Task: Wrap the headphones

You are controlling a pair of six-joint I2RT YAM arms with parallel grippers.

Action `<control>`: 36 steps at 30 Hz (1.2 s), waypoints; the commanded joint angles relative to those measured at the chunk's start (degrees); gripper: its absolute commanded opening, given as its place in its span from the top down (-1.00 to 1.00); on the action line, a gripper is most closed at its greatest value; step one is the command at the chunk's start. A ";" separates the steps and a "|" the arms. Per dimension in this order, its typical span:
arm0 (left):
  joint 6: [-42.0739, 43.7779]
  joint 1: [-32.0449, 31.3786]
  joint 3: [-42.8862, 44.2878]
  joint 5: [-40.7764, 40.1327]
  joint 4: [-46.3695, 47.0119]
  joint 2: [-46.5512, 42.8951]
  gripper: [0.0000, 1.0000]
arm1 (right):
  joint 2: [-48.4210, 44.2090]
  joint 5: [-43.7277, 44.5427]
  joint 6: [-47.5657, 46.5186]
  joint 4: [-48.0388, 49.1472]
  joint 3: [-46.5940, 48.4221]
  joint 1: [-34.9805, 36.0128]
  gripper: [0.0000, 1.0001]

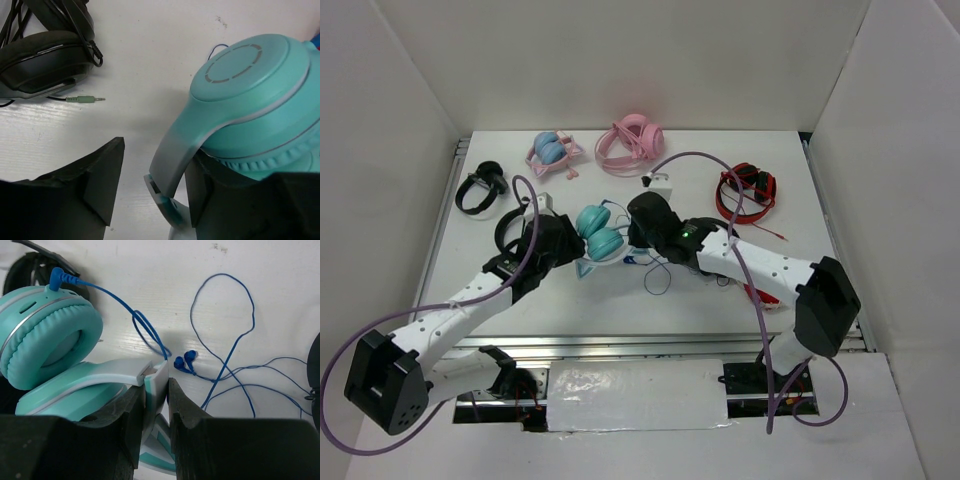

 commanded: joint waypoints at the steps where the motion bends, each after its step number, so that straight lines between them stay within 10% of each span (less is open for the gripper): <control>1: -0.35 -0.48 2.54 -3.38 3.29 0.12 -0.20 | -4.74 1.32 2.33 7.25 0.07 0.71 1.00; 9: 0.79 -2.67 4.29 -5.66 2.77 1.18 0.55 | -5.63 0.18 1.63 7.52 -0.20 1.50 0.99; 13: 5.61 -3.20 7.63 -6.90 0.66 0.83 0.90 | -5.19 -0.97 -0.12 6.46 0.42 1.51 0.56; 20: 15.64 -3.20 13.08 -4.09 -0.74 1.27 1.00 | -8.17 -2.37 -7.06 9.71 0.24 1.42 -0.60; 27: 25.56 -3.20 15.81 -0.84 -2.60 1.27 1.00 | -18.08 -4.04 -18.92 16.37 -5.28 0.02 -0.88; 36: 38.14 -4.17 14.76 11.81 -2.24 3.03 1.00 | -23.56 -29.69 -42.64 12.89 -10.21 -6.57 -0.90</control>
